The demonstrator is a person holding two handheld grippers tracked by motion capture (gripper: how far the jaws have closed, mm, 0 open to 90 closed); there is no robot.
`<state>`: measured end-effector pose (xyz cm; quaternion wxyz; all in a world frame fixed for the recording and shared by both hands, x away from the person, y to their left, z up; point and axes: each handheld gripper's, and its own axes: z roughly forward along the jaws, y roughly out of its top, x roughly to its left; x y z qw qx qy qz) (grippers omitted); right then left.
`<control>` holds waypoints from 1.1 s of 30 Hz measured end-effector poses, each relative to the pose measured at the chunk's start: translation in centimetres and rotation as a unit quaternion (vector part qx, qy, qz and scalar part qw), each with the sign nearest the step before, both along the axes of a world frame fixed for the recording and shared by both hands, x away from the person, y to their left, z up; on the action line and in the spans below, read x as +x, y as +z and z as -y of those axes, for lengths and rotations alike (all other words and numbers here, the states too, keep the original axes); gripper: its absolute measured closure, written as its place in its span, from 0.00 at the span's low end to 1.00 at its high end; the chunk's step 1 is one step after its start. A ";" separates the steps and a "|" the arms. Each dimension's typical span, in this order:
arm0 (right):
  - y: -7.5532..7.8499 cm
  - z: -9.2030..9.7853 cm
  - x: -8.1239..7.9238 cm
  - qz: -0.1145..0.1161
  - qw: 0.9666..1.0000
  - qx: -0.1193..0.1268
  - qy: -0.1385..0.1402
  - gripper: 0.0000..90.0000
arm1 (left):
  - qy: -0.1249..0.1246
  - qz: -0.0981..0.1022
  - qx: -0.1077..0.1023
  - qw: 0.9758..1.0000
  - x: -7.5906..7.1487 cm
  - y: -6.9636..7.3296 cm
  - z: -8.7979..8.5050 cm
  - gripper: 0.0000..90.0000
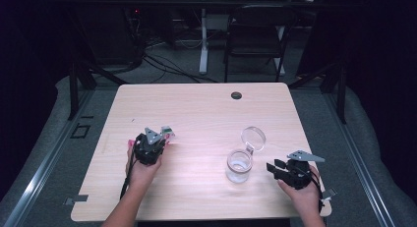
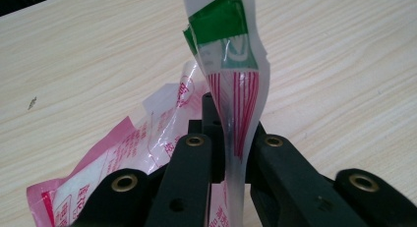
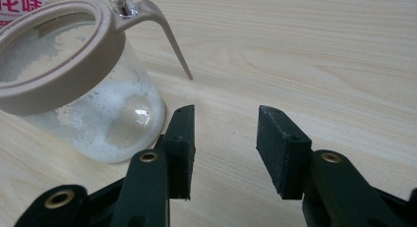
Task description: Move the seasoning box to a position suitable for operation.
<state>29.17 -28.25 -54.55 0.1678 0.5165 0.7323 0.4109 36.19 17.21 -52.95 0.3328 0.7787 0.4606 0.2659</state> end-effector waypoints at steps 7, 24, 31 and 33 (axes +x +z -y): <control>0.0 0.0 0.0 -0.001 1.000 0.001 0.000 0.65 | 0.003 -0.002 -0.016 1.000 0.1 0.5 -0.9 1.00; -0.1 -0.1 0.2 0.000 1.000 0.002 0.001 0.65 | 0.039 0.031 -0.058 0.997 -0.8 3.5 -4.5 1.00; -0.1 -0.3 0.4 0.001 1.000 0.003 0.004 0.65 | 0.059 0.057 -0.057 0.995 -1.7 5.0 -6.0 1.00; -0.1 -0.4 0.5 0.002 1.000 0.004 0.005 0.65 | 0.065 0.066 -0.052 0.994 -1.9 5.4 -6.4 1.00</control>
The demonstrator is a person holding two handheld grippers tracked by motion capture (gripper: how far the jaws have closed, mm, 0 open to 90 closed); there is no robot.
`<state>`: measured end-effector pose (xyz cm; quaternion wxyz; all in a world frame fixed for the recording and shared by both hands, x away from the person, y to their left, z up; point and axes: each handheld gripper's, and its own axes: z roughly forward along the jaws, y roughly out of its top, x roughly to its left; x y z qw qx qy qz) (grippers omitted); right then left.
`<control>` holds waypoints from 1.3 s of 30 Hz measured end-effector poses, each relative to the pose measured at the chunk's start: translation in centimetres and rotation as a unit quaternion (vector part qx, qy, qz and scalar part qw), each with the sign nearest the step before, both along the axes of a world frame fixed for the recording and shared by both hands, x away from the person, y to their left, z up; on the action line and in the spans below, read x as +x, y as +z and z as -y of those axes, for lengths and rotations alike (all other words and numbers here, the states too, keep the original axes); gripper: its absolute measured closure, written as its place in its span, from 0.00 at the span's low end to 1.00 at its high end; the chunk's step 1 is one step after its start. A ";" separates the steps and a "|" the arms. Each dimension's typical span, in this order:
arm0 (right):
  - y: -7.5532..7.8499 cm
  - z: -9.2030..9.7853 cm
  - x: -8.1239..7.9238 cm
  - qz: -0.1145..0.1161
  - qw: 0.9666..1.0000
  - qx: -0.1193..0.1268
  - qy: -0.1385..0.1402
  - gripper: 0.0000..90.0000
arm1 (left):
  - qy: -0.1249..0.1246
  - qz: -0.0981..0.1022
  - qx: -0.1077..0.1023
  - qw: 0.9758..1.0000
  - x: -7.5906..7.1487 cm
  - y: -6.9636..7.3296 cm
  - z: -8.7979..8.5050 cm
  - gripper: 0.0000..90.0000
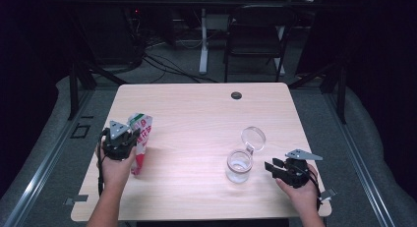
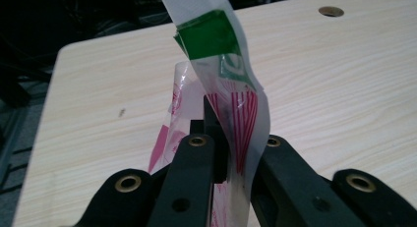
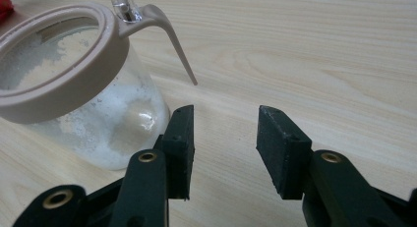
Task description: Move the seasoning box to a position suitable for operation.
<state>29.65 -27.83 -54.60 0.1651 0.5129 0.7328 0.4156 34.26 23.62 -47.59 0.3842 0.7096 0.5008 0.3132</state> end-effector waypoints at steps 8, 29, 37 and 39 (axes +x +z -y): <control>0.1 -0.2 0.2 0.002 1.000 0.000 0.005 0.65 | 0.028 0.019 -0.003 0.999 -0.7 1.3 -2.1 1.00; 0.1 -0.1 0.0 0.009 1.000 0.003 0.005 0.65 | 0.016 0.016 -0.016 1.000 -1.2 3.2 -2.7 1.00; 0.1 -0.1 0.0 0.009 1.000 0.004 0.003 0.65 | -0.022 0.011 -0.005 1.000 -1.2 3.4 -0.4 1.00; 0.2 -0.1 0.0 0.010 1.000 0.003 0.004 0.64 | -0.033 0.009 -0.003 0.999 -1.3 3.5 0.2 1.00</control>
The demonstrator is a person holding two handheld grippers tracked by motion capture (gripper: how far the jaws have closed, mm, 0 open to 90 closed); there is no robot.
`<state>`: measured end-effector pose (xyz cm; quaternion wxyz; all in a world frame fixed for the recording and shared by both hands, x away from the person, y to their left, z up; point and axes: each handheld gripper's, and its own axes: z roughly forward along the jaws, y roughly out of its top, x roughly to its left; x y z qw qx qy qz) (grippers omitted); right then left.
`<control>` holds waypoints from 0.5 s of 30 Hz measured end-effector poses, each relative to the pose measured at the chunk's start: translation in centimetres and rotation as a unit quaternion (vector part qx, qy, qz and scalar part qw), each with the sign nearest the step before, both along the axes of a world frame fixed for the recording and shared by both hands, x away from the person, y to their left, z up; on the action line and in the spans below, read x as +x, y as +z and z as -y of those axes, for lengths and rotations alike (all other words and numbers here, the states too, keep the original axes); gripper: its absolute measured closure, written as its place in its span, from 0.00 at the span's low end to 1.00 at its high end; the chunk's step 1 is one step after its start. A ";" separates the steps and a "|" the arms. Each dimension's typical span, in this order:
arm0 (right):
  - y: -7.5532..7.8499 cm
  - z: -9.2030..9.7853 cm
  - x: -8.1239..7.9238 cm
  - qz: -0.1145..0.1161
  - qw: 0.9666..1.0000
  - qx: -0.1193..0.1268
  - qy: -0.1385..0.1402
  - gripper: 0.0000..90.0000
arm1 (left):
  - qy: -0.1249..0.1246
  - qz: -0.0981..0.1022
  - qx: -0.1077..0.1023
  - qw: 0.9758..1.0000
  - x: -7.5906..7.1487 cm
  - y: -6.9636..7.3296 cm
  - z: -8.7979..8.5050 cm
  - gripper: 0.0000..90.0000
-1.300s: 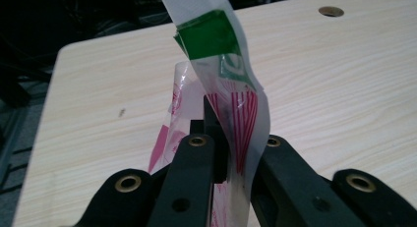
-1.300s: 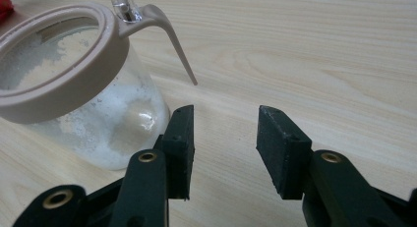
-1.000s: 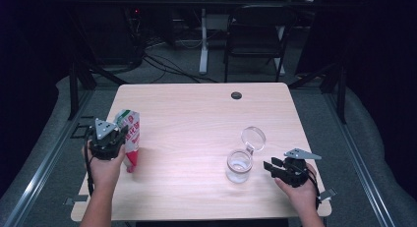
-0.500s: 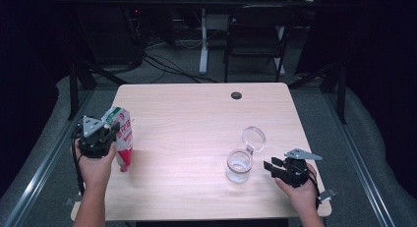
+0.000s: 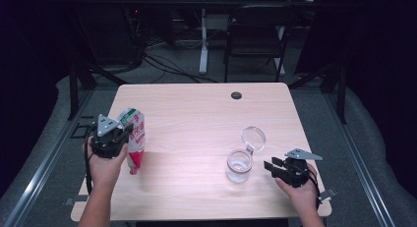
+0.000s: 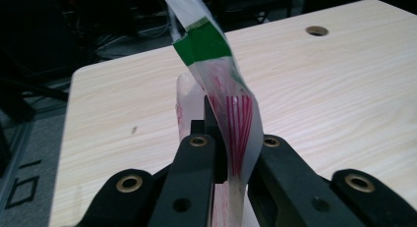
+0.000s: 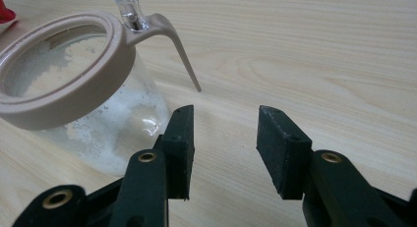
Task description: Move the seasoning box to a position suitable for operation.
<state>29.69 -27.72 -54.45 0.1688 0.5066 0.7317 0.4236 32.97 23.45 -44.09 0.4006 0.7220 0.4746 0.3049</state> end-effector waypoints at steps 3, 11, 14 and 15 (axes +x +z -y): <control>0.0 0.0 0.0 0.000 1.000 -0.003 -0.001 0.65 | -0.022 0.000 0.002 1.000 -0.2 0.1 1.2 1.00; 0.0 0.0 0.0 0.001 1.000 0.000 -0.001 0.64 | -0.086 -0.006 0.003 0.996 -0.8 0.2 4.5 1.00; 0.0 0.1 0.0 0.001 1.000 -0.001 -0.001 0.64 | -0.110 -0.008 -0.001 0.994 -1.1 0.2 5.7 1.00; 0.0 0.1 0.0 0.001 1.000 -0.002 -0.002 0.64 | -0.117 -0.008 0.000 0.993 -1.2 0.2 6.1 1.00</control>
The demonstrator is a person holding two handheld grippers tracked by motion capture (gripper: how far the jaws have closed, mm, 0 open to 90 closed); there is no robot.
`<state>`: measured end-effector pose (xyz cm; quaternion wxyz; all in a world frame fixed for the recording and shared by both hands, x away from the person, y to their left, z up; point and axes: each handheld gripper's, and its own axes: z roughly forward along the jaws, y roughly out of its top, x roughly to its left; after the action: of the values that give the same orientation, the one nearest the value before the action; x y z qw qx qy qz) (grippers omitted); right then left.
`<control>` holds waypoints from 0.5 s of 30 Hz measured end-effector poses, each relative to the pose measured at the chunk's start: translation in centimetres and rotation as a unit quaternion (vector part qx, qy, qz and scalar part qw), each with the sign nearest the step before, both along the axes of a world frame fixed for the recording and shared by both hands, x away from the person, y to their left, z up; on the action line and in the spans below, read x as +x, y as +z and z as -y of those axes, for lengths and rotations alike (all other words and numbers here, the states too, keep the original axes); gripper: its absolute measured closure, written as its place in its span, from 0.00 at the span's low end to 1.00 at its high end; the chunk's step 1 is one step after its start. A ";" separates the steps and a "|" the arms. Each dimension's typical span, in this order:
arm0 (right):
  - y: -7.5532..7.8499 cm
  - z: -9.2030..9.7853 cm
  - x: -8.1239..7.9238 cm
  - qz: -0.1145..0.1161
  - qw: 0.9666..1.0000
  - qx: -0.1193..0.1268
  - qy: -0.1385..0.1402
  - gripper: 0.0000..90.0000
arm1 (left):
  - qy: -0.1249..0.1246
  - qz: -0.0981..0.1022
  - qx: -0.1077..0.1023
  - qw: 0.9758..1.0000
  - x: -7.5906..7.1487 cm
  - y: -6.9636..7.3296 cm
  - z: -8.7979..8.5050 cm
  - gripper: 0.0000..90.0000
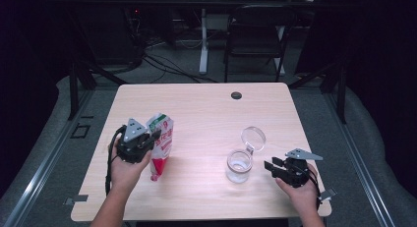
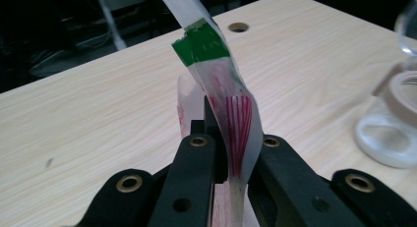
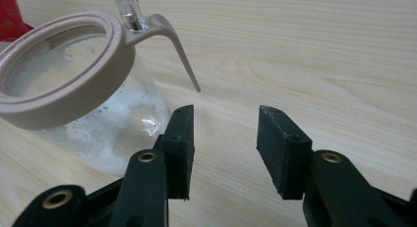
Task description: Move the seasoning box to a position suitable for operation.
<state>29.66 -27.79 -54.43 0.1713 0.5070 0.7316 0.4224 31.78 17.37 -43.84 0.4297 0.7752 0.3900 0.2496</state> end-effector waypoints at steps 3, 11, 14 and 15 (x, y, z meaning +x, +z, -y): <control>0.0 0.0 0.0 0.000 1.000 0.002 0.000 0.64 | -0.023 -0.002 -0.004 1.000 -0.3 0.0 1.2 1.00; 0.0 -0.2 0.0 -0.002 1.000 -0.009 0.004 0.64 | -0.083 -0.004 -0.005 0.997 -1.4 -0.6 4.6 1.00; 0.0 -0.2 0.0 0.001 1.000 -0.007 0.005 0.64 | -0.101 0.005 0.001 0.995 -2.0 -1.0 5.9 1.00; 0.0 -0.2 0.0 0.002 1.000 -0.008 0.005 0.64 | -0.106 0.007 0.001 0.994 -2.1 -1.2 6.2 1.00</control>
<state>29.69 -27.55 -54.47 0.1747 0.5008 0.7373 0.4184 29.69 11.17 -45.00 0.4556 0.8109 0.3019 0.2088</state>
